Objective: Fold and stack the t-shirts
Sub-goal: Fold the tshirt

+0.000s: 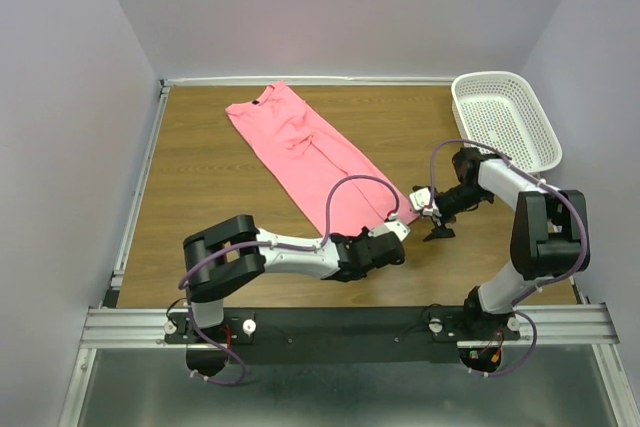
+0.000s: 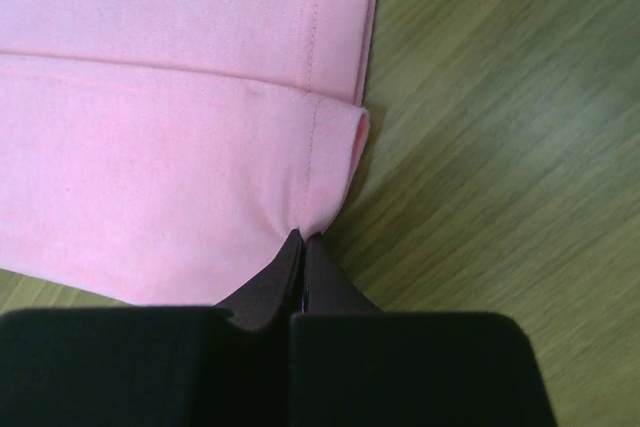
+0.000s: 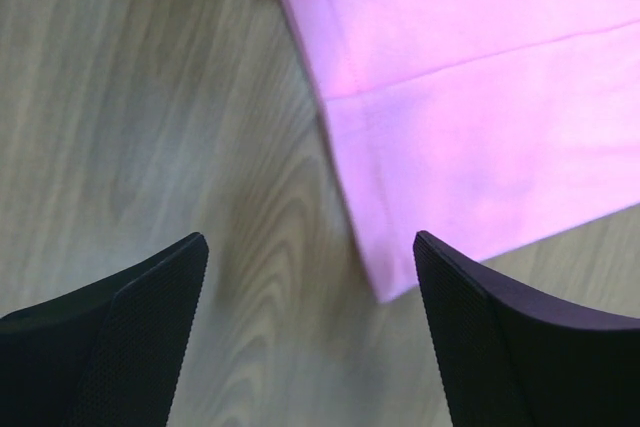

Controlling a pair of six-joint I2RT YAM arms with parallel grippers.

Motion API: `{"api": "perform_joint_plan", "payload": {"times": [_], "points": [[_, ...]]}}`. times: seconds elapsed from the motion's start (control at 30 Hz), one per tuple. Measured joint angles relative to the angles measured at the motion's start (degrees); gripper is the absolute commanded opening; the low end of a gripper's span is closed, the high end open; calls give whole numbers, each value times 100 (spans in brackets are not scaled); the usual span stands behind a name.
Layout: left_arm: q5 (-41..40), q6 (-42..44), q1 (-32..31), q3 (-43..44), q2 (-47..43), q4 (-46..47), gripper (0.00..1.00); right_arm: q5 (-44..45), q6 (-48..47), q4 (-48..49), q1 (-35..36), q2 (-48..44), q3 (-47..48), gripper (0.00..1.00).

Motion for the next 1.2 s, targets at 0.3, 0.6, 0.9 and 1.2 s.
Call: {"api": "perform_joint_plan", "payload": {"times": [0.3, 0.6, 0.9, 1.2], "points": [[457, 33, 2, -487, -437, 181, 0, 166, -33, 787, 647, 339, 190, 63], [761, 22, 4, -920, -787, 439, 0, 376, 4, 1298, 979, 417, -13, 48], [990, -7, 31, -1176, -1001, 632, 0, 356, 68, 1611, 1115, 291, -264, 24], [1475, -26, 313, -1495, -1331, 835, 0, 372, 295, 1827, 1185, 105, -437, 12]]}}
